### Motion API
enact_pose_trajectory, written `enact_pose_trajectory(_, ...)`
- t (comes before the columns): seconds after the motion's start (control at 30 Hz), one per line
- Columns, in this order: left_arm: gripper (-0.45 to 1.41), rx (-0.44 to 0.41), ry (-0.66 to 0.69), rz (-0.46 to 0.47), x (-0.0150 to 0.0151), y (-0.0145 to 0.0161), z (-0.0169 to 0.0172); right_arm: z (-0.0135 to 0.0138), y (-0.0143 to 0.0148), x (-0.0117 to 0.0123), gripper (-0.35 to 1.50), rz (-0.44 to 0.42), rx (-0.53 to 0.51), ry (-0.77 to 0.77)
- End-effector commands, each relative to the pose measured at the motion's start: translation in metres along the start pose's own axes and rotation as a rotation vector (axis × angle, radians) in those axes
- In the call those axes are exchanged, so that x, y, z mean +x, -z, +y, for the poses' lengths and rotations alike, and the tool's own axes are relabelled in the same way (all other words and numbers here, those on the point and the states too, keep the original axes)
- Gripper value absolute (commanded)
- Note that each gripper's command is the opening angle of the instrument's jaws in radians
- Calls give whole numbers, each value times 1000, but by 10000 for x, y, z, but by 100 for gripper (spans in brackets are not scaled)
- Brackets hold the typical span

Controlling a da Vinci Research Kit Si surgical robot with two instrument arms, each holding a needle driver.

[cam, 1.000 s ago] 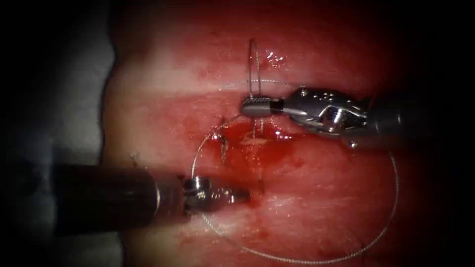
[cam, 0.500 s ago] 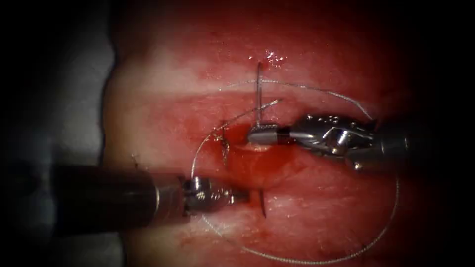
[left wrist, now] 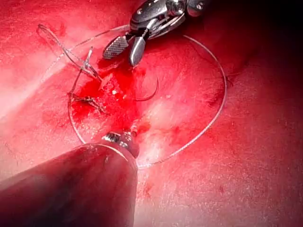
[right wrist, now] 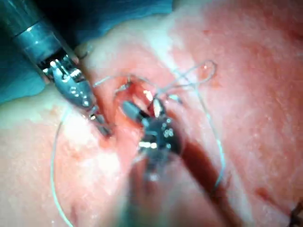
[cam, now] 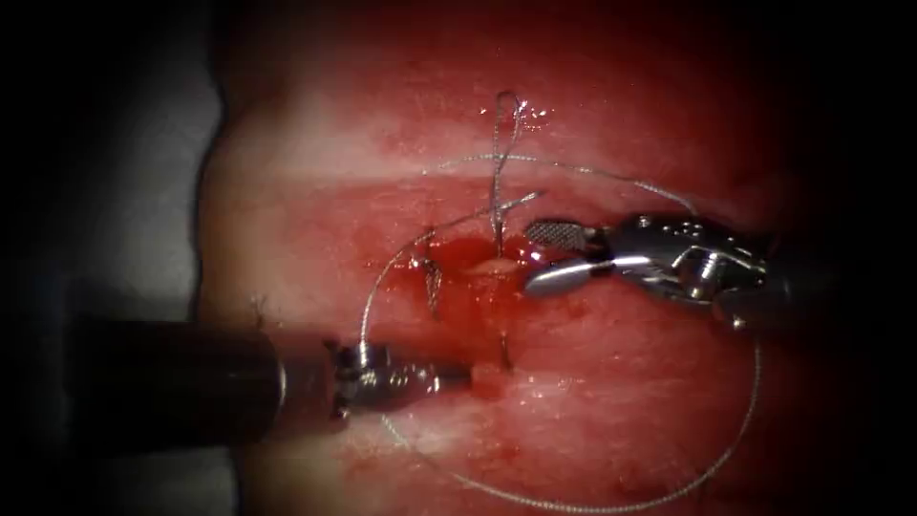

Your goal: Wound Closure

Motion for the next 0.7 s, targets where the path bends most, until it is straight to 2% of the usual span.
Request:
enact_pose_trajectory(0.03,31,-10,-22,16,-1,-6,14,1,1,-8,125,5,-17,29)
enact_pose_trajectory(0.07,34,-8,-63,34,-1,-3,20,2,5,-7,131,16,-25,67)
enact_pose_trajectory(0.23,52,51,-156,143,3,6,35,2,23,-3,135,61,-7,77)
enact_pose_trajectory(0.37,88,58,-188,274,18,8,32,-1,36,-8,126,96,9,77)
enact_pose_trajectory(0.47,93,77,-191,359,28,6,27,-2,41,-12,121,100,15,80)
enact_pose_trajectory(0.57,106,96,-199,415,34,2,21,-2,45,-16,120,108,13,81)
enact_pose_trajectory(0.7,108,95,-210,440,39,-4,18,-4,46,-22,120,119,12,85)
